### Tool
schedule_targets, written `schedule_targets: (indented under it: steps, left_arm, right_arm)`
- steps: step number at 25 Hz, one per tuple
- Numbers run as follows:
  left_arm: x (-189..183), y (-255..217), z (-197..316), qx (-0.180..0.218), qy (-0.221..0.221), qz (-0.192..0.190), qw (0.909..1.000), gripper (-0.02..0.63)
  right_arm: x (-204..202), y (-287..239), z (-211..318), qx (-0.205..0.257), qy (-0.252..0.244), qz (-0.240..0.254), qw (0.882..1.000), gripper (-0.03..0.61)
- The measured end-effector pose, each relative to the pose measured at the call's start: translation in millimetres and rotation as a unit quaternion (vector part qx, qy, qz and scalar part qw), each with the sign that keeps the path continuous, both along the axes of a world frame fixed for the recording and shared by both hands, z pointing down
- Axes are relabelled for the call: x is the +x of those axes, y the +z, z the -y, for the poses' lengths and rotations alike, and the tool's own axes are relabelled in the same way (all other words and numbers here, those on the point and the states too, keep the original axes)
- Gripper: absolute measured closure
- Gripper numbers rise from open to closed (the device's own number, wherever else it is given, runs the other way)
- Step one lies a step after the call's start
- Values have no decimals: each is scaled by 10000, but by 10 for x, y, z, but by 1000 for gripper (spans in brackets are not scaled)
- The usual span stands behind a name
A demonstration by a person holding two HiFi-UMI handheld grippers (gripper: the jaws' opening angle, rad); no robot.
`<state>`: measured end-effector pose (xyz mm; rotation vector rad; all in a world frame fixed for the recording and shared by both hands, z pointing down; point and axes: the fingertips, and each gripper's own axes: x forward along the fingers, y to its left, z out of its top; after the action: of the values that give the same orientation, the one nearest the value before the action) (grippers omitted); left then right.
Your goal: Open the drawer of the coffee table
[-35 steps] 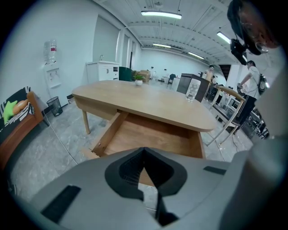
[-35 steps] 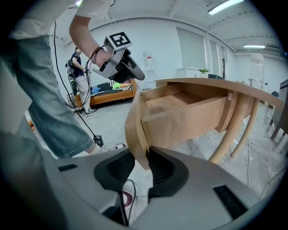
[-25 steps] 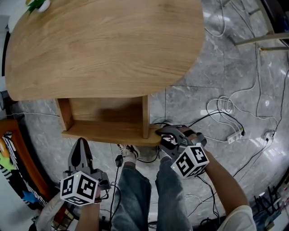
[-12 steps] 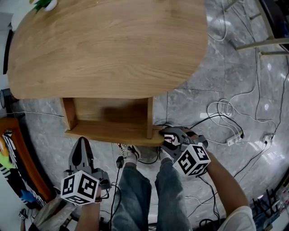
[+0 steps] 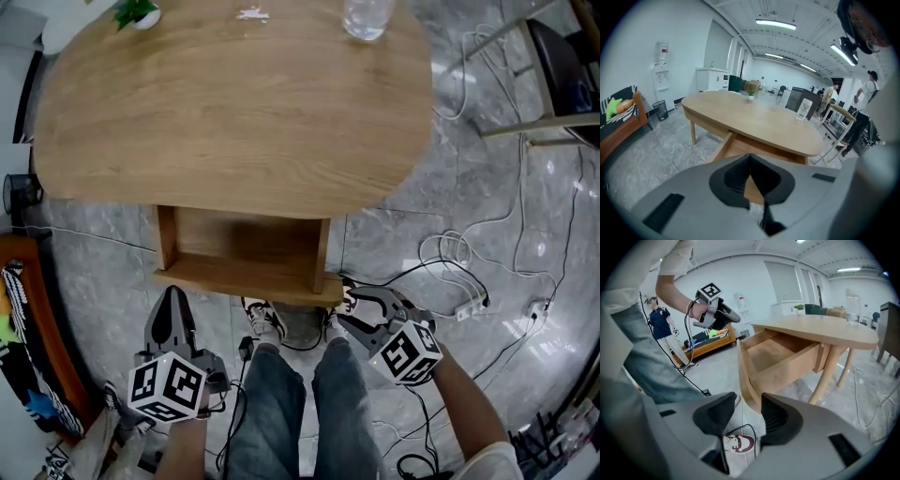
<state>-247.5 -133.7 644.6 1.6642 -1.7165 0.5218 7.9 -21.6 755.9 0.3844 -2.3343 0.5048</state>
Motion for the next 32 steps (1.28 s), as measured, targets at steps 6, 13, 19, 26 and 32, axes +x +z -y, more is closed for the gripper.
schedule_targets:
  steps: [6, 13, 19, 26, 32]
  left_arm:
    - [-100, -585, 198, 417, -26, -80, 9991, 621]
    - [-326, -1461, 410, 934, 21, -134, 9955, 621]
    - [-668, -2508, 531, 1383, 162, -170, 9901, 621]
    - [-710, -3636, 857, 2177, 853, -368, 9716, 621]
    - [-872, -4319, 900, 2721, 1383, -498, 9510, 621]
  right_arm:
    - [39, -609, 264, 106, 875, 12, 9961, 402]
    - [-243, -1751, 833, 558, 2510, 404, 9655, 412]
    - [-513, -3046, 1103, 792, 3827, 870, 9163, 482]
    - [-424, -4512, 1414, 1885, 4343, 829, 8769, 554]
    - [-155, -5524, 1362, 2775, 4808, 979, 8260, 577]
